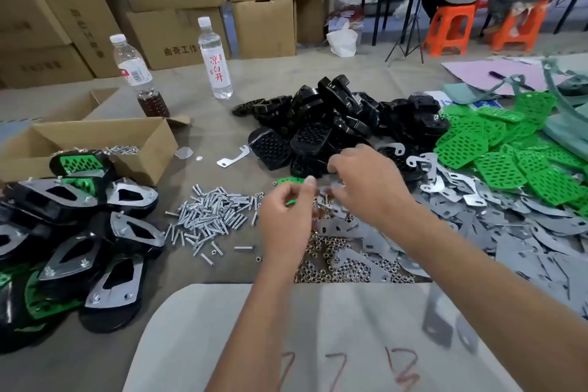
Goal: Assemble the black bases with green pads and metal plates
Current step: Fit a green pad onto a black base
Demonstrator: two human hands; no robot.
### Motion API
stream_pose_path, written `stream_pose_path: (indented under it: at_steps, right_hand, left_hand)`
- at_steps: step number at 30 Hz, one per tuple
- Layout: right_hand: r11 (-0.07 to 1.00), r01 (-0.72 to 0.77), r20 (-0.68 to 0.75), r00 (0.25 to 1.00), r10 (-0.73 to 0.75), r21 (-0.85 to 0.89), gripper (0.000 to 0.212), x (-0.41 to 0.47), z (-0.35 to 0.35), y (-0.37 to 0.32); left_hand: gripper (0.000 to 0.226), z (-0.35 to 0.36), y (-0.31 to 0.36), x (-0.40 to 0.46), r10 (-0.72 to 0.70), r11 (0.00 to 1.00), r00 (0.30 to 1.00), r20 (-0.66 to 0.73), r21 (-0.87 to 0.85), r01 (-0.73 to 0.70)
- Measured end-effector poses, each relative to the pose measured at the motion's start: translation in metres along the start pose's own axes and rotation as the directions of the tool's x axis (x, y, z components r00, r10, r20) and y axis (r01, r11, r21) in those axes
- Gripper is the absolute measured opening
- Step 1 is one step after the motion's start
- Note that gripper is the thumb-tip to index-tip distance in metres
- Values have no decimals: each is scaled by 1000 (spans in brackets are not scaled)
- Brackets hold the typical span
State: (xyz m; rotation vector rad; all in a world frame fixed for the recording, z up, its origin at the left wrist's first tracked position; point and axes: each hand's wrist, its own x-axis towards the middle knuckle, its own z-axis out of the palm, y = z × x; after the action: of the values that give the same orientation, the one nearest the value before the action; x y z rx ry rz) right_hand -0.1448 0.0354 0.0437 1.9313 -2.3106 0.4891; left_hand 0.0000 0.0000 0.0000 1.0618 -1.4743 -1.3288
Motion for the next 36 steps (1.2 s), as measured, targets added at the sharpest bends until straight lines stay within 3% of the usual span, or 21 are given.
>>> stream_pose_path:
  at_steps: [3, 7, 10, 13, 17, 22, 25, 28, 31, 36]
  right_hand:
    - [994, 50, -120, 991, -62, -100, 30, 29, 21, 2]
    - [976, 84, -204, 971, -125, -202, 43, 49, 49, 2]
    - [980, 99, -231, 963, -138, -173, 57, 57, 60, 7]
    - [983, 115, -263, 953, -149, -141, 44, 63, 63, 11]
    - [986, 155, -411, 896, -168, -65, 25, 54, 51, 12]
    - [964, 253, -631, 762, -144, 86, 17, -6, 43, -13]
    - [949, 285, -570, 805, -161, 135, 16, -45, 51, -24]
    - [937, 218, -480, 875, -63, 275, 15, -61, 51, -21]
    - [961, 24, -362, 929, 80, 274, 15, -56, 49, -22]
    - [994, -40, -39, 998, 44, 98, 54, -12, 65, -47]
  left_hand:
    - [28, -11, -18, 8, 0, 998, 987, -160, -57, -10]
    - [29, -13, -17, 19, 46, 998, 994, -101, -37, -50]
    - [35, -18, -15, 28, 16, 994, 994, -109, -105, -28]
    - [39, -24, -13, 28, -18, 984, 990, -139, -178, -7]
    - [39, -28, -11, 29, -66, 951, 993, -95, -308, 33]
    - [49, -15, -7, 23, -117, 875, 973, 199, -443, 196]
    - [35, -4, -13, 17, -139, 902, 970, 197, -379, 206]
    - [14, -4, -18, 17, -134, 948, 991, 6, -289, 130]
    - [8, -18, -14, 21, -97, 935, 969, -229, -355, 10]
    - [5, -42, -12, 28, -111, 899, 885, -453, -426, -105]
